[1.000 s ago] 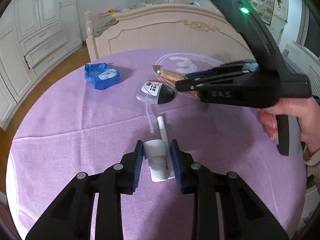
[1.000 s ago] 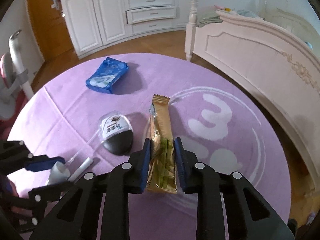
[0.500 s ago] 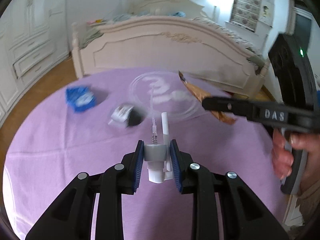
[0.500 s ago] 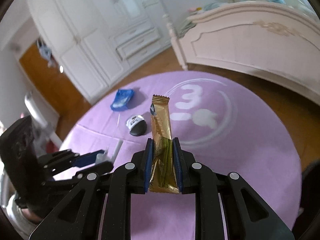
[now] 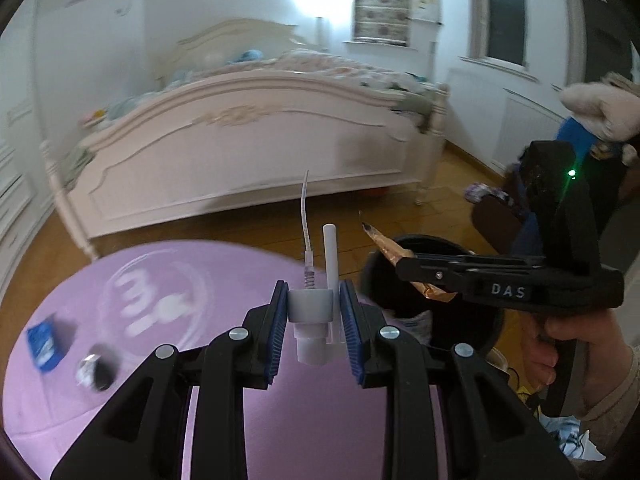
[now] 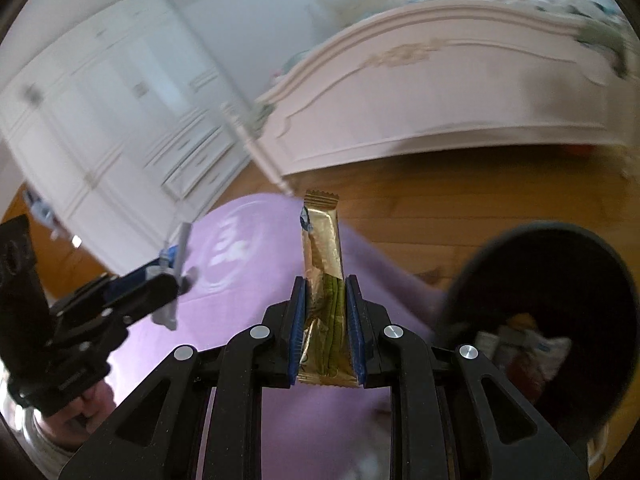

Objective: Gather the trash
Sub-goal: 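Carry the nozzle and gold wrapper with both grippers over the bin, then open both grippers to drop the nozzle and gold wrapper into the bin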

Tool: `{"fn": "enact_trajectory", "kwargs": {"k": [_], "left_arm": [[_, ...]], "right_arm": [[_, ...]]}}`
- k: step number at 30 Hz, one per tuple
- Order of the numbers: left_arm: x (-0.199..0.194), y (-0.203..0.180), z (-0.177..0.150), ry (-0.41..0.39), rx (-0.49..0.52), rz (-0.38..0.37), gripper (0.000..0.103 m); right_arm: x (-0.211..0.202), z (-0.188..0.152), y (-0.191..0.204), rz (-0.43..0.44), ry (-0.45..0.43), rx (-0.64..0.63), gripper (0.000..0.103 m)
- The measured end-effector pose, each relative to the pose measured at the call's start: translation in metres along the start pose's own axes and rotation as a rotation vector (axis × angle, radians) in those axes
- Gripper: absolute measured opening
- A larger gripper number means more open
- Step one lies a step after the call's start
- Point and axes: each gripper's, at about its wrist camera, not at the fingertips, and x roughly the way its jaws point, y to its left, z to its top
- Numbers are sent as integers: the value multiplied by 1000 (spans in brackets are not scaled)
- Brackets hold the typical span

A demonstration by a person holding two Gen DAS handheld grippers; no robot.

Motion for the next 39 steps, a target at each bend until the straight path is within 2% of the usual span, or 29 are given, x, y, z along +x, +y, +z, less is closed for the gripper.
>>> {"fn": "enact_trajectory", "kwargs": {"k": [9,21,29,39], "left_arm": [[47,-55,16,38,72,-102,27],[114,-97,21,142,91,-204,27],[139,-112,19,202,111,-225,27],[148,-124,27,204,135,-227,27]], "right_arm": [[-29,-16,-75,-80,-41,123,21],[-27,-34,-138,-125,-27,239,21],[-28,-46,-170,-156,-19,298,21],[-25,-55,-184,-167,-9,326,21]]}}
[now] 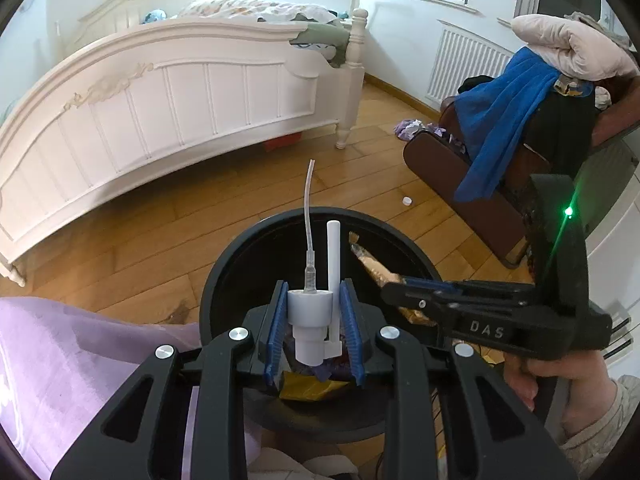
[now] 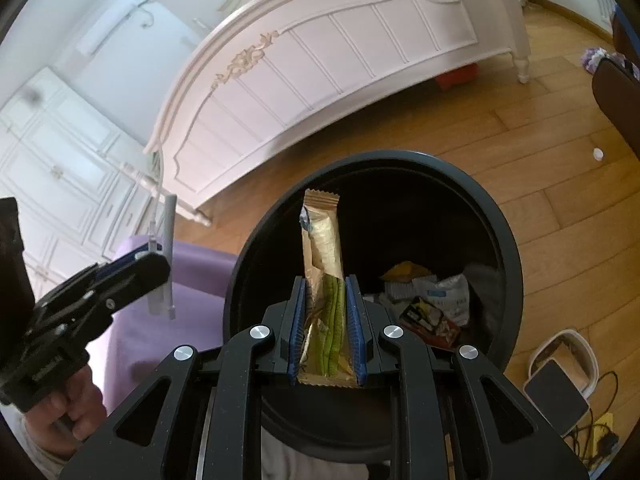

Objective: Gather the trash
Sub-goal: 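Open both grippers to drop the nozzle and gold wrapper into the bin, then move both open grippers back to the table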

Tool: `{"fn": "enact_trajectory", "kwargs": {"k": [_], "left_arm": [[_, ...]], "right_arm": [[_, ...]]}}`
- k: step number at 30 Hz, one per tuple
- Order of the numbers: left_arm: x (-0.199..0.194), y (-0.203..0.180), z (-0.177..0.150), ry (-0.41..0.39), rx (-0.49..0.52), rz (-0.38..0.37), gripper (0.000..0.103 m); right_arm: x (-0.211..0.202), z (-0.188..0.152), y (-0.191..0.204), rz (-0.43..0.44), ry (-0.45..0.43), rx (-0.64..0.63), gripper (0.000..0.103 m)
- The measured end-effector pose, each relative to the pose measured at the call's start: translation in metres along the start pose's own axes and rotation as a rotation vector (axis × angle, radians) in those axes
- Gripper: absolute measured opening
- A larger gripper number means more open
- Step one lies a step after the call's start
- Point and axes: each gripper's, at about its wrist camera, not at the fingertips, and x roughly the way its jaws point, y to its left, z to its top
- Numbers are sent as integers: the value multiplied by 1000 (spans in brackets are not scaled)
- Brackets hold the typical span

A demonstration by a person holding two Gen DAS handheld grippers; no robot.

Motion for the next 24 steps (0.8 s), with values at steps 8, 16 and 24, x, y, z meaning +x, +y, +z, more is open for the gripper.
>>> {"fn": "enact_trajectory", "kwargs": {"k": [8,16,24], "left_arm": [[5,-7,5,4,10,0,29],[-16,-10,1,-83,21,59,83],[-50,1,-6,-145,-5,130,95]], "right_arm": [[2,1,-6,-8,18,36,45],[1,-2,-3,-31,14,35,53],[6,-10,20,-21,31,-2,53]]}}
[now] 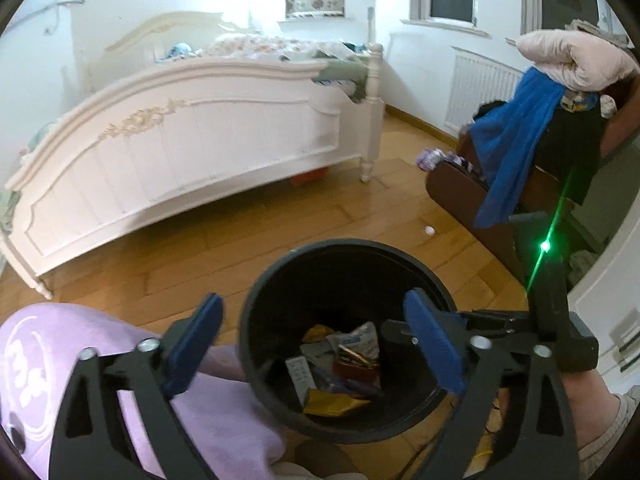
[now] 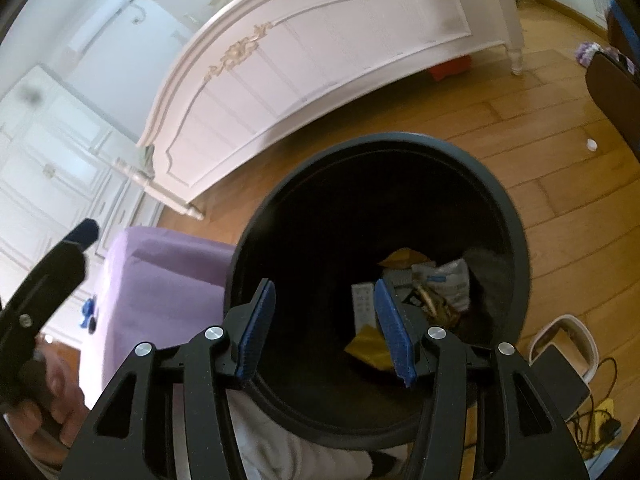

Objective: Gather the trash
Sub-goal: 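Move both open grippers back to the table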

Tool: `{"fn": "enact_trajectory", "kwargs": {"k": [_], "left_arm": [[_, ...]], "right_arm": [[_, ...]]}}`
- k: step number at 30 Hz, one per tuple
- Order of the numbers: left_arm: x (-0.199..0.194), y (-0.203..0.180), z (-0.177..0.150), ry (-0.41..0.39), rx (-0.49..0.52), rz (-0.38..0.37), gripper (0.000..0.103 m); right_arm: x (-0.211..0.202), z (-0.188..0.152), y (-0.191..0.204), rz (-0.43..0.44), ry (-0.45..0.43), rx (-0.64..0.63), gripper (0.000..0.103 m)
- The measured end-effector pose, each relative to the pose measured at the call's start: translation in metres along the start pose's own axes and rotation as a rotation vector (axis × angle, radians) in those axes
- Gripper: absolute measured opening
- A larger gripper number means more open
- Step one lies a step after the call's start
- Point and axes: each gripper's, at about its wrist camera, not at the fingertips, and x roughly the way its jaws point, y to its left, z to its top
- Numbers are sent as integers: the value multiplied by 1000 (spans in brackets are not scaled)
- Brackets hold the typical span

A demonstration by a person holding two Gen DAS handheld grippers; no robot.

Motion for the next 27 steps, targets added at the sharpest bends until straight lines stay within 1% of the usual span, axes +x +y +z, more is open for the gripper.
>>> {"fn": "enact_trajectory", "kwargs": {"k": [6,7,8,9,15,18,27], "left_arm": [[-29,28,-8,-37,-49,67,95],[-35,35,-10,-42,-62,78,95],[-40,40,-12,-46,-73,90,95],[-46,49,-14,-53,-87,107,95],[-77,88,-32,-80,-166,198,95],[-92,110,-42,-90,-213,234,95],[-132,170,-81,-108,-333,331,95]], "right_arm": [[3,1,39,22,1,-64,53],[3,1,45,25,-3,-73,61],[2,2,53,31,-11,-84,66],[2,2,61,40,-13,-95,67],[9,0,119,75,1,-187,68],[14,-3,145,93,10,-229,72],[36,-24,236,143,59,-384,72]]}}
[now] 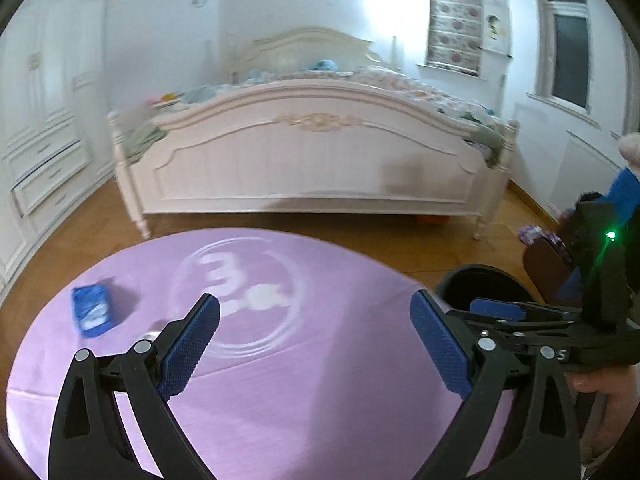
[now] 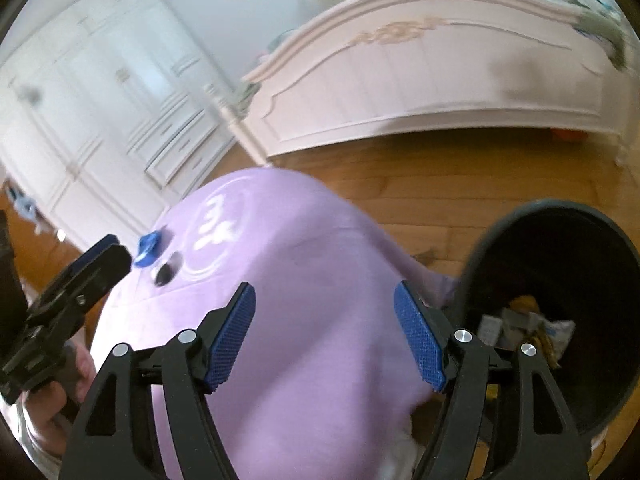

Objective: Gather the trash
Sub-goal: 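Move both open grippers back to the table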

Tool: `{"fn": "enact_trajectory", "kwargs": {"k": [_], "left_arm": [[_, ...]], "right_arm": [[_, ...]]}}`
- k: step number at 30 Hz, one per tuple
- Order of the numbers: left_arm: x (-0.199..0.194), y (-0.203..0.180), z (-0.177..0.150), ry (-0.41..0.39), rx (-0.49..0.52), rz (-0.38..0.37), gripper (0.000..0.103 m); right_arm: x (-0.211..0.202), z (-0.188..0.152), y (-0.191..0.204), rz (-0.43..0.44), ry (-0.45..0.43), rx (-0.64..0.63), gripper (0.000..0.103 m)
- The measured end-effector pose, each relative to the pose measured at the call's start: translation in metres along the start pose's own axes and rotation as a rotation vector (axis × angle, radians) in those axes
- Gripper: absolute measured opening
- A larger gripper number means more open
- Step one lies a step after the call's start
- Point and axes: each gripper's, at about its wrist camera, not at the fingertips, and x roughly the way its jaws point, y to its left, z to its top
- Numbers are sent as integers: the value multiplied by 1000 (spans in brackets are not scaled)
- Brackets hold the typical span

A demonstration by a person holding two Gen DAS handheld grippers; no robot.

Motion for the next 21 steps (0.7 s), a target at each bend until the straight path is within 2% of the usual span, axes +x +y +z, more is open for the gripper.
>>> {"fn": "enact_trajectory", "kwargs": {"k": [13,21], "left_arm": [[-9,125,-30,32,-206,182,95],[4,160,-29,49,-257,193,95]], "right_arm": [[55,5,106,54,69,-204,72],[87,4,146,62,99,-309,72]]}}
